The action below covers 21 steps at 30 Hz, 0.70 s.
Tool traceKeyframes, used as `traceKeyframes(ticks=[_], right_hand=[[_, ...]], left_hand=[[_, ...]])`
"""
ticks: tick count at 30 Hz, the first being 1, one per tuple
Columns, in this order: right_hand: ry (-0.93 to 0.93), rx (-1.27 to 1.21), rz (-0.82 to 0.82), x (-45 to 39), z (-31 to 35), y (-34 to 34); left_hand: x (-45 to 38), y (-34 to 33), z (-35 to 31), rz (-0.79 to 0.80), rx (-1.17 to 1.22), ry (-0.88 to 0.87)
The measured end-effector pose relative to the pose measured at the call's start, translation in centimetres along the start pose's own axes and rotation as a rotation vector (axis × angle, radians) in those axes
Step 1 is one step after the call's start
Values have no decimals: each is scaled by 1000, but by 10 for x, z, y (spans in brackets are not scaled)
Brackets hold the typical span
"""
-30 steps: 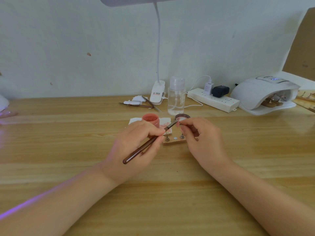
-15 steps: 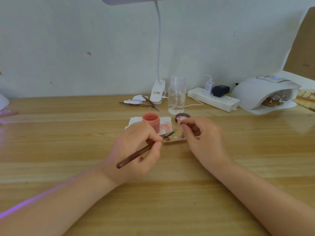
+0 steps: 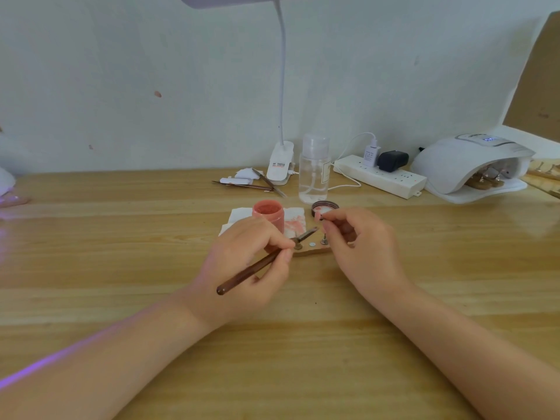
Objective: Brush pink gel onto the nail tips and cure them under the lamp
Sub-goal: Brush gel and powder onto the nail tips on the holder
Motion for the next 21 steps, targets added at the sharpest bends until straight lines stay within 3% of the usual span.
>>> traceKeyframes(ticks=[6,18,21], right_hand=[[-7,12,2,0,-2,-1],[-26,-17,8,0,-5,-2],[-24,-24,6,0,-4,-2]], left_hand=[[-4,5,-2,-64,25,15],[-2,3,0,-21,62,20],[-3,3,5,-48,63,88]])
Point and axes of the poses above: each hand's wrist, its own x-axis away from the middle knuckle, its own y-axis out of the back of the hand, z = x × y, the point moved 10 cm from there along -x, towards the middle knuckle, and after that the axes turned 6 degrees about -z, right-handed, at the moved point
